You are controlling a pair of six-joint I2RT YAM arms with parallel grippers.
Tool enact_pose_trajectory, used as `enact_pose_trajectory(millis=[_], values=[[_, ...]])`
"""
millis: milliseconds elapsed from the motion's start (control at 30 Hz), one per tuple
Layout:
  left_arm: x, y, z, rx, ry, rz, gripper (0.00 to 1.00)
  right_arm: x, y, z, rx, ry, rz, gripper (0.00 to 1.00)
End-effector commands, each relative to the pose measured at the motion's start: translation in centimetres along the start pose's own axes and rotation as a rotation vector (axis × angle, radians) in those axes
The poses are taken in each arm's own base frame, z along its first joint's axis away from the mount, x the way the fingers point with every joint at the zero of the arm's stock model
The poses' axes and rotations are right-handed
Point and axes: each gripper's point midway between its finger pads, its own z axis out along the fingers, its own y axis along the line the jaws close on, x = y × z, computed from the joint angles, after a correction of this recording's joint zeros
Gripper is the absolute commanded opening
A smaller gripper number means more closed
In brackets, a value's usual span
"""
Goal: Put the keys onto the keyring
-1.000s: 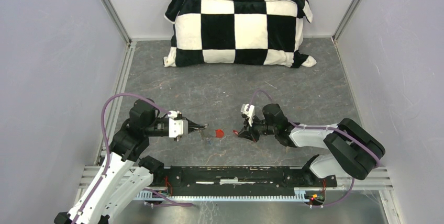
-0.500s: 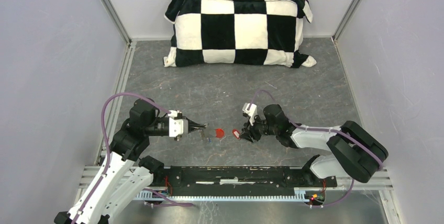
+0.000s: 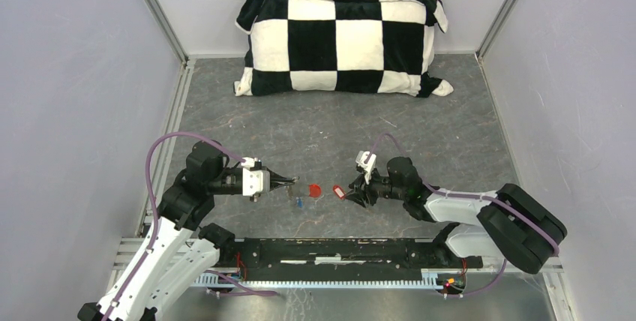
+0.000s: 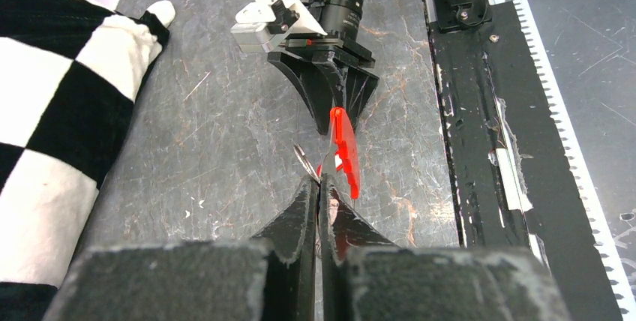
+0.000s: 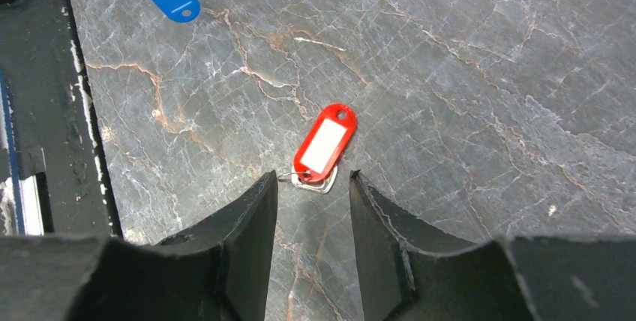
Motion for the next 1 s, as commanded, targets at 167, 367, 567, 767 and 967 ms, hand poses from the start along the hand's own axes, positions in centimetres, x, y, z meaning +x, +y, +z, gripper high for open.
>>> enact_pose_trajectory(millis=[167,367,567,767,967], values=[[-1.5,0.5,0.0,-0.009,-0.037,0.019,0.02,0.0,0.7,1.2,-0.054,-0.015,0.057,0.46],[-1.5,0.6,-0.1,-0.015,-0.034,0.025,0.02,0.8,0.7,1.9,-0.040,0.018,0.055,0.40],[-1.3,0.5,-0.1,-0.015,-0.031,0.024,0.02,0.4,0.1,2.1,0.000,-0.002,0.063,0.24],[-1.0,0.4,0.0,-0.010,-0.027,0.023,0.02,-0.7,0.3,2.2,-0.003,-0.040,0.043,0.00],[-0.9,0.3,0.0,-0.009,-0.025,0.023,0.02,-1.6,0.7,1.5,-0.013,-0.073,0.011,0.00]])
